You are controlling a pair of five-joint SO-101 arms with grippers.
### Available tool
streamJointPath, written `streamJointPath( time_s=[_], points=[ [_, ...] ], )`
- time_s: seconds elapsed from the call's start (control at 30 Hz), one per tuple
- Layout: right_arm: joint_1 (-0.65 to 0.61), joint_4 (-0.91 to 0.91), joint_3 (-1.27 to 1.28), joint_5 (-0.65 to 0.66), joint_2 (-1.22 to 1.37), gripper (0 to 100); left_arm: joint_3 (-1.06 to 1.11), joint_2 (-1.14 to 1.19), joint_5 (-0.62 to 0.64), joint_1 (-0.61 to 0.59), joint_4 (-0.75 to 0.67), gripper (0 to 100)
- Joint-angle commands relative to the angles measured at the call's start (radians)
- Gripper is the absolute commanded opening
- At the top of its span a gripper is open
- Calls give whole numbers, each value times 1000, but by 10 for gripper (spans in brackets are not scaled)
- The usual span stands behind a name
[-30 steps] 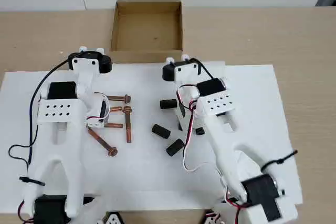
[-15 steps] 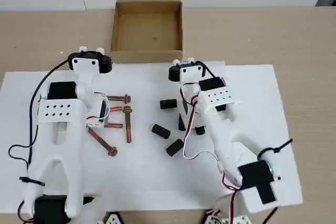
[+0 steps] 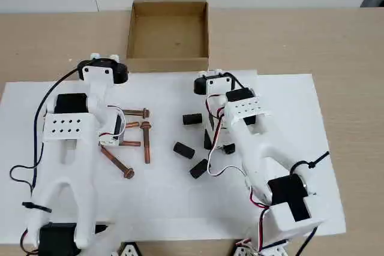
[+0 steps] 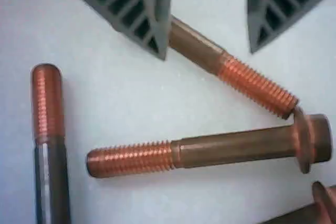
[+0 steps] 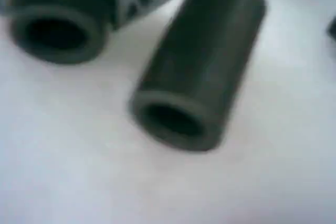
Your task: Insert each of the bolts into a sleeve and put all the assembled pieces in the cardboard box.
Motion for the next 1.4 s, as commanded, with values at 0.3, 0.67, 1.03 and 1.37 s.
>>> streamJointPath(
  time_s=[0.3,0.67,1.03,1.37],
  points=[
    [2,147,-89,28,-260,2,-67,-6,-23,0,40,100],
    [249,288,-140,66,-377,2,-354,143,-75,26,213,32],
    [283,329,-138,63,-384,2,-509,496,54,98,236,21],
    [285,329,-137,64,-380,2,-547,532,218,216,173,22]
  ],
)
